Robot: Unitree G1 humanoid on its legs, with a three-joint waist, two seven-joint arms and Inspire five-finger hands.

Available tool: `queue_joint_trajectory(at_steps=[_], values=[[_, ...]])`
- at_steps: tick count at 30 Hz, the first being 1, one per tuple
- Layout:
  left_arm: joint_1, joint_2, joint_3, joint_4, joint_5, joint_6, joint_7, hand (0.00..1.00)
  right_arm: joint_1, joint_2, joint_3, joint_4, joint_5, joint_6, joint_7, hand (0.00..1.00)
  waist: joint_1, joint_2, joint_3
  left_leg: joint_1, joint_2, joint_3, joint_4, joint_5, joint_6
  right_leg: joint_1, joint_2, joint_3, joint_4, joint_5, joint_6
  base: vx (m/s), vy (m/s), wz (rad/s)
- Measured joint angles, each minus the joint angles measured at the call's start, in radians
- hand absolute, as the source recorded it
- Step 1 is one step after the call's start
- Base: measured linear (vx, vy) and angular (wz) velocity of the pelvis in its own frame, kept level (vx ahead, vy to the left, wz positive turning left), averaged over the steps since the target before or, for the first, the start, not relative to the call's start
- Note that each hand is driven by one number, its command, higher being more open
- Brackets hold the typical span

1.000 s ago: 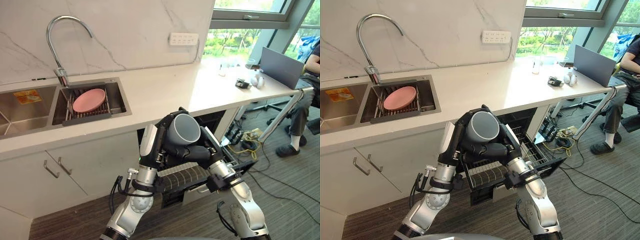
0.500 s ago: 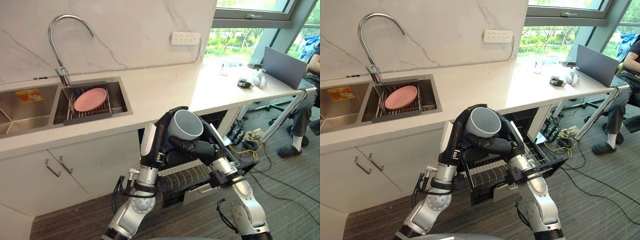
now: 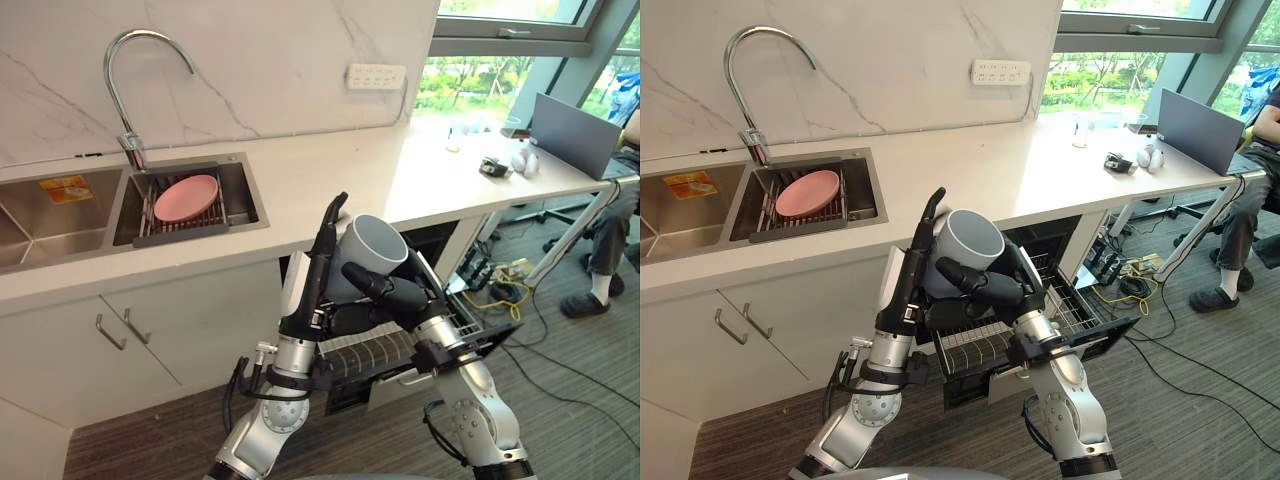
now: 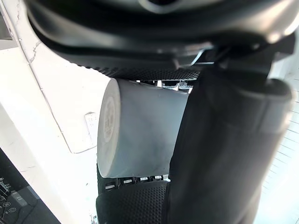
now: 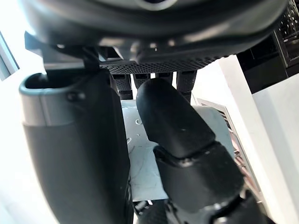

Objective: Walk over to the sink, pick up the cup, carry it to the dishwasher, place the cup inside the dishwasher, then close the dishwasher door

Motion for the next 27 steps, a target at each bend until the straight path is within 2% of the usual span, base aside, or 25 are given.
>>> queue_joint_trajectory(at_steps=[5, 9, 18, 21, 25, 27], values=[[0.041, -0.002, 0.024, 0.001, -0.013, 0.008, 0.013, 1.00, 0.000, 0.047, -0.053, 0.004, 0.094, -0.016, -0.028, 0.00, 0.000, 0.011, -0.005, -0.004, 0.000, -0.003, 0.000, 0.001, 0.000, -0.001, 0.000, -0.006, -0.002, 0.000, -0.001, -0.01, -0.011, 0.02], [0.061, -0.004, 0.087, 0.003, -0.059, 0.026, 0.045, 1.00, 0.000, 0.067, -0.114, 0.040, 0.137, -0.067, -0.062, 0.00, 0.000, 0.012, -0.005, -0.008, 0.000, -0.006, 0.000, 0.003, 0.000, 0.000, 0.000, -0.012, -0.002, 0.000, -0.001, -0.02, -0.016, 0.03], [0.090, -0.026, 0.169, 0.013, -0.088, 0.043, 0.073, 1.00, 0.001, 0.083, -0.190, 0.055, 0.141, -0.113, -0.123, 0.00, 0.002, 0.012, -0.005, -0.016, -0.001, -0.020, 0.000, 0.007, 0.000, 0.000, -0.002, -0.027, -0.002, 0.000, -0.001, -0.03, -0.019, 0.05], [0.105, -0.035, 0.209, 0.040, -0.125, 0.058, 0.067, 1.00, 0.001, 0.078, -0.239, 0.129, 0.079, -0.107, -0.137, 0.00, 0.001, 0.013, -0.004, -0.020, -0.001, -0.035, -0.001, 0.013, 0.000, 0.005, -0.002, -0.043, -0.002, 0.000, -0.002, -0.04, -0.027, 0.14], [0.151, -0.048, 0.303, 0.120, -0.189, 0.103, 0.045, 1.00, 0.001, 0.047, -0.298, 0.247, -0.070, -0.049, -0.154, 0.00, 0.003, 0.017, -0.001, -0.029, -0.001, -0.065, -0.005, 0.019, -0.001, 0.014, -0.002, -0.074, -0.002, -0.003, -0.006, -0.06, -0.026, 0.22], [0.175, -0.046, 0.335, 0.172, -0.231, 0.131, 0.032, 1.00, 0.001, 0.007, -0.300, 0.311, -0.146, -0.023, -0.158, 0.00, 0.017, 0.018, 0.000, -0.037, 0.004, -0.079, -0.006, 0.023, -0.002, 0.015, -0.001, -0.089, -0.005, -0.004, -0.006, -0.05, -0.030, 0.28]])
